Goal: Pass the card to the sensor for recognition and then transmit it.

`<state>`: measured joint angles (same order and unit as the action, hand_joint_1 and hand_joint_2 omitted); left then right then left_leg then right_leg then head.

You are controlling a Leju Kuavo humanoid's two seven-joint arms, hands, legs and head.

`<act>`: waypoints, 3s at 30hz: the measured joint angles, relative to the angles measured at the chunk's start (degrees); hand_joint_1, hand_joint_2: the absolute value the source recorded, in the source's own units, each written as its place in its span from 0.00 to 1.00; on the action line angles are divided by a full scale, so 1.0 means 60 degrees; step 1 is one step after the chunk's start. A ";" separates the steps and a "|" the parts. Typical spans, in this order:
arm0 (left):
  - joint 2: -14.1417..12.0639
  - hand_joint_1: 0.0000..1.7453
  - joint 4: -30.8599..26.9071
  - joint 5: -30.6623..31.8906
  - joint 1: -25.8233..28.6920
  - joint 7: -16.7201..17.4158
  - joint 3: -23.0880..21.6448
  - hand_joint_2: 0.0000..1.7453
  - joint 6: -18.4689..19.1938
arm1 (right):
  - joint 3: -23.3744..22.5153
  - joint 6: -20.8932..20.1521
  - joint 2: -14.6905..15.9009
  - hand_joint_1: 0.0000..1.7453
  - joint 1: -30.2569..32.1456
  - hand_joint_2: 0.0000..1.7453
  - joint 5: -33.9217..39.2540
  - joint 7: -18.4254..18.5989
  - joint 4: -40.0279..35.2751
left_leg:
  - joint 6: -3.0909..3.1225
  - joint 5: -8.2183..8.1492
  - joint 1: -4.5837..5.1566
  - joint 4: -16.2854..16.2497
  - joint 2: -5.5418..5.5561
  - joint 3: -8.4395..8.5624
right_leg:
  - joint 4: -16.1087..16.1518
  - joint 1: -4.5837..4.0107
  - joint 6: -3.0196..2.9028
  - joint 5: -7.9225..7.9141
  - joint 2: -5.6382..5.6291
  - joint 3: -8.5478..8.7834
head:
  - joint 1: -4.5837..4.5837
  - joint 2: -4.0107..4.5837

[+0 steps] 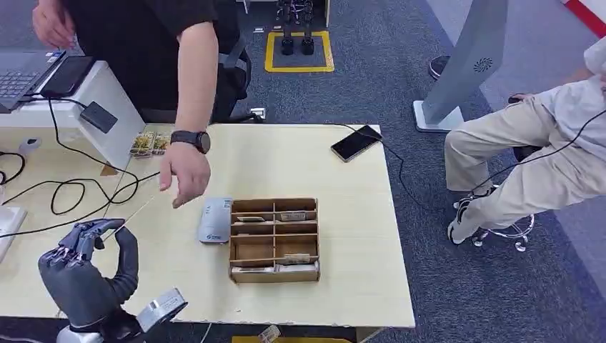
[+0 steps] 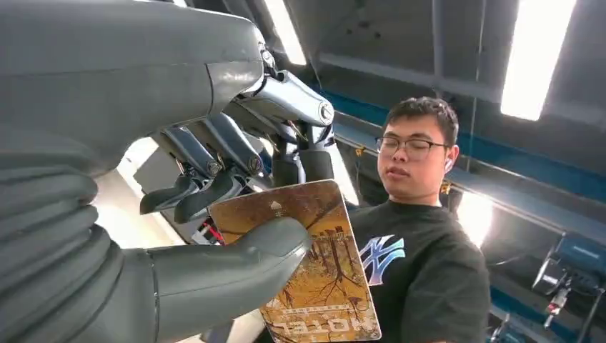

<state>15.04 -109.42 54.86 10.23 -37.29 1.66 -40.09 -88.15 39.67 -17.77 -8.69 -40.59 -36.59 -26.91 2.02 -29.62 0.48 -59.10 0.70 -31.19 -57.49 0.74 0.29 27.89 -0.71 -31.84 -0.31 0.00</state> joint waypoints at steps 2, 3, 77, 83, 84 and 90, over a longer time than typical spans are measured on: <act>0.0000 1.00 -0.0033 0.0385 0.0001 0.0214 0.0007 1.00 0.0000 | 0.0000 0.0000 0.0000 0.00 0.0000 1.00 -0.0007 0.0004 0.0000 | 0.0000 0.0000 0.0000 0.0000 0.0000 0.0000 | 0.0000 0.0000 0.0000 0.0000 0.0000 0.0000 | -0.0004 0.0000; -0.0004 1.00 -0.0051 0.0466 -0.0002 0.0255 0.0007 1.00 0.0000 | 0.0000 0.0000 0.0000 0.00 0.0001 1.00 -0.0007 0.0004 0.0000 | 0.0000 0.0000 0.0000 0.0000 0.0000 0.0000 | 0.0000 0.0000 0.0000 0.0000 0.0000 0.0000 | 0.0000 0.0000; -0.0142 1.00 0.3235 0.3810 -0.1708 0.2040 0.0630 1.00 0.0000 | 0.0004 0.0000 0.0397 0.00 -0.0136 1.00 -0.0623 -0.0423 0.0900 | 0.0000 -0.0001 0.0000 0.0000 -0.0028 -0.0001 | 0.0000 0.0000 -0.0002 -0.0003 -0.0035 -0.0014 | 0.0004 0.0000; -0.0142 1.00 0.3774 0.4014 -0.1989 0.2076 0.0798 1.00 0.0000 | 0.0004 0.0000 0.0477 0.00 -0.0154 1.00 -0.0619 -0.0474 0.1060 | 0.0000 -0.0001 0.0000 0.0000 -0.0026 -0.0002 | -0.0001 -0.0001 -0.0002 -0.0003 -0.0035 -0.0014 | 0.0000 0.0000; -0.0142 1.00 0.3857 0.4032 -0.2046 0.2083 0.0834 1.00 -0.0004 | 0.0004 0.0000 0.0488 0.00 -0.0156 1.00 -0.0619 -0.0477 0.1082 | 0.0000 -0.0001 0.0000 0.0000 -0.0026 -0.0002 | -0.0001 -0.0001 -0.0002 -0.0003 -0.0034 -0.0014 | -0.0004 0.0000; -0.0142 1.00 0.4076 0.4043 -0.2173 0.2113 0.0860 1.00 -0.0004 | 0.0004 0.0000 0.0521 0.00 -0.0156 1.00 -0.0619 -0.0481 0.1137 | 0.0000 -0.0001 0.0000 0.0000 -0.0027 -0.0003 | -0.0001 0.0000 -0.0002 -0.0003 -0.0034 -0.0014 | 0.0000 0.0000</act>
<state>14.19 -84.96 79.12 -2.80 -24.61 6.82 -40.11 -88.13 39.67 -14.64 -9.62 -44.30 -39.47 -20.09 2.02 -29.63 0.48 -59.10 0.54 -31.21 -57.49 0.74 0.28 27.88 -0.91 -31.92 -0.31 0.00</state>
